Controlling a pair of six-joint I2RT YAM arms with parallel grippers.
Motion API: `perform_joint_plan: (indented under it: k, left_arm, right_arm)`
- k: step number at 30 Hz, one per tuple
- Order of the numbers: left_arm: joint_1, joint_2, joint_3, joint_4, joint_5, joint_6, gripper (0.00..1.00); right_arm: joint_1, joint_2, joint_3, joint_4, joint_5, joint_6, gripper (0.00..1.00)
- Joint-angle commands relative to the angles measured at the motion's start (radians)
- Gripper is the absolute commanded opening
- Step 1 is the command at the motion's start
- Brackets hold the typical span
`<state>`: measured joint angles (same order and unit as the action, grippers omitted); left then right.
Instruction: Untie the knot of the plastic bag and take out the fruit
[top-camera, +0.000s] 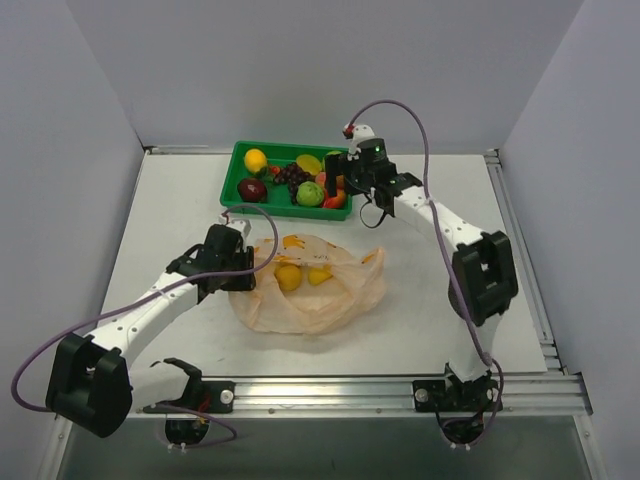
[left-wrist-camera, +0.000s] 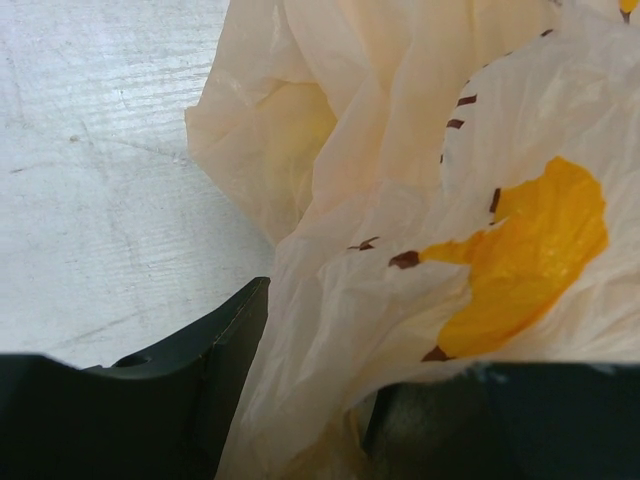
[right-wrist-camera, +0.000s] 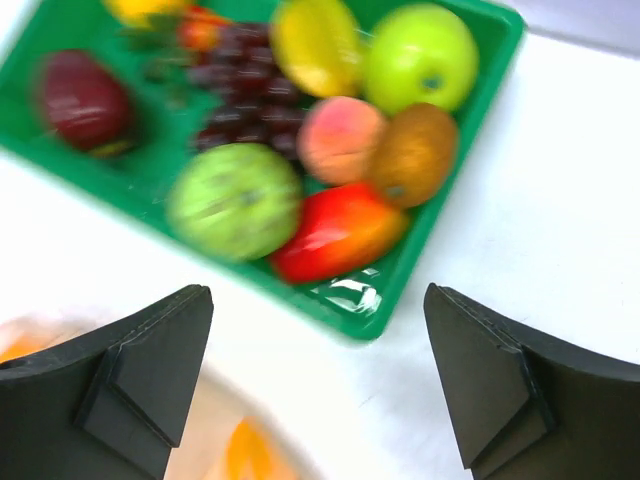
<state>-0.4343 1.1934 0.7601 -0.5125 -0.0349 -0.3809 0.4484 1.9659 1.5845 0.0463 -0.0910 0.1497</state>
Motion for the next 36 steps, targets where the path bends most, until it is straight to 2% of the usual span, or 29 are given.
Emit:
perform_joint_plan:
  k: [1, 4, 9, 11, 16, 20, 26, 31, 36]
  left_arm:
    - [0.012, -0.037, 0.028, 0.029, 0.015, 0.007, 0.45]
    - [0.016, -0.043, 0.025, 0.031, 0.035, 0.005, 0.45]
    - [0.017, -0.052, 0.027, 0.031, 0.035, 0.005, 0.45]
    - [0.017, -0.06, 0.025, 0.029, 0.027, 0.007, 0.44]
    - [0.017, -0.071, 0.022, 0.026, 0.02, 0.007, 0.44]
    - [0.017, -0.066, 0.022, 0.028, 0.029, 0.005, 0.44]
    - [0.016, -0.057, 0.019, 0.031, 0.059, 0.007, 0.44]
    - [0.014, -0.049, 0.015, 0.034, 0.079, 0.007, 0.43]
    - [0.014, -0.032, 0.016, 0.039, 0.11, 0.005, 0.43]
  right_arm:
    - [0.109, -0.253, -0.088, -0.042, -0.03, -0.087, 0.89]
    - [0.208, -0.37, -0.174, -0.133, -0.027, -0.134, 0.84]
    - [0.36, -0.481, -0.282, -0.198, -0.065, -0.112, 0.72]
    - [0.427, -0.486, -0.322, -0.207, -0.107, -0.098, 0.68]
    - [0.489, -0.417, -0.383, -0.182, -0.156, 0.011, 0.61]
    - [0.492, -0.351, -0.439, -0.06, -0.102, 0.151, 0.61]
    - [0.484, -0.231, -0.446, 0.116, 0.04, 0.387, 0.67]
    - [0.483, -0.173, -0.454, 0.214, 0.201, 0.504, 0.77]
    - [0.475, -0.141, -0.465, 0.251, 0.359, 0.586, 0.78]
